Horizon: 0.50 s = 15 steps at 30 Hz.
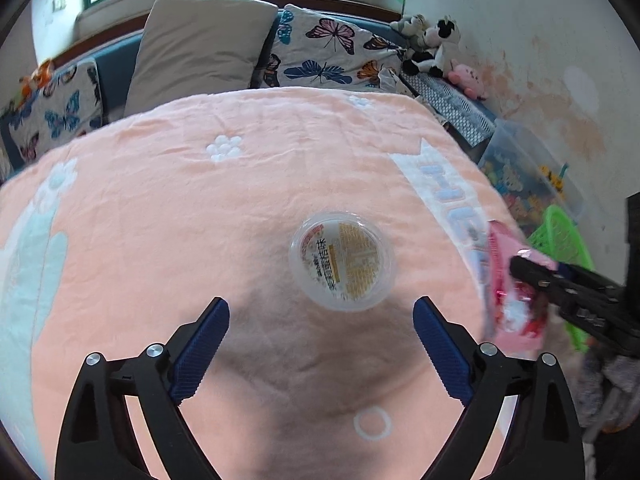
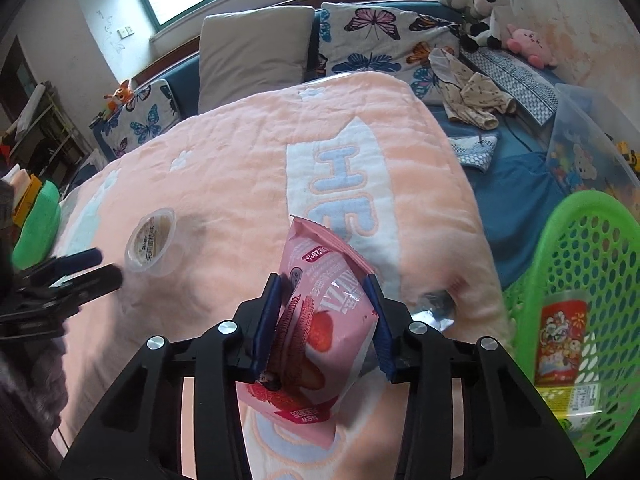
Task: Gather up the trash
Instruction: 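Grasp the small round pudding cup with the left gripper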
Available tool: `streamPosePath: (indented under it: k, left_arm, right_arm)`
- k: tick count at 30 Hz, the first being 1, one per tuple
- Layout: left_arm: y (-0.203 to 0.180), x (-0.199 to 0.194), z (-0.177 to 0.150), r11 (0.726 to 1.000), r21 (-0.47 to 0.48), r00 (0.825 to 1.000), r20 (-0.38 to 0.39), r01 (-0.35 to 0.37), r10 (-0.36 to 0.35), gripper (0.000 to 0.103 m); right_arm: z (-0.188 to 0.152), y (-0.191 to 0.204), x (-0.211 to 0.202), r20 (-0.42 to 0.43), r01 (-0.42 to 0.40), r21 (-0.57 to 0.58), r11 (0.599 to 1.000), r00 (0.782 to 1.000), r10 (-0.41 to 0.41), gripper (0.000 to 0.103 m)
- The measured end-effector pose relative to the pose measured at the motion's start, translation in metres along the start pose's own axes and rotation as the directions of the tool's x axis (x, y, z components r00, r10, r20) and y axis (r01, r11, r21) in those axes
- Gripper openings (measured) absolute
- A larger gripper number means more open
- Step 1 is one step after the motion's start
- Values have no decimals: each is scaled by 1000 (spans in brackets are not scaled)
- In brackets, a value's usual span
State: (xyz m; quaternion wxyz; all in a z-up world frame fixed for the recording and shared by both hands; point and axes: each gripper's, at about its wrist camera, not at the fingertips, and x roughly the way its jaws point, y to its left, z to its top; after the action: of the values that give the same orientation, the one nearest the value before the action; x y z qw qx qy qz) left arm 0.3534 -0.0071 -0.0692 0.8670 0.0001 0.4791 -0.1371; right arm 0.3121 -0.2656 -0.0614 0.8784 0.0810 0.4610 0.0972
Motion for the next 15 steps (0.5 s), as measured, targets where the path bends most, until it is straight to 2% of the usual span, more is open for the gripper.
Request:
streamPosePath:
  k: [15]
  left_arm:
    - [-19,42,16,999,28,1000,-14,-26,26,90]
  right_arm:
    - [-8,-26,-45,59,-24,1,1000,998,24,41]
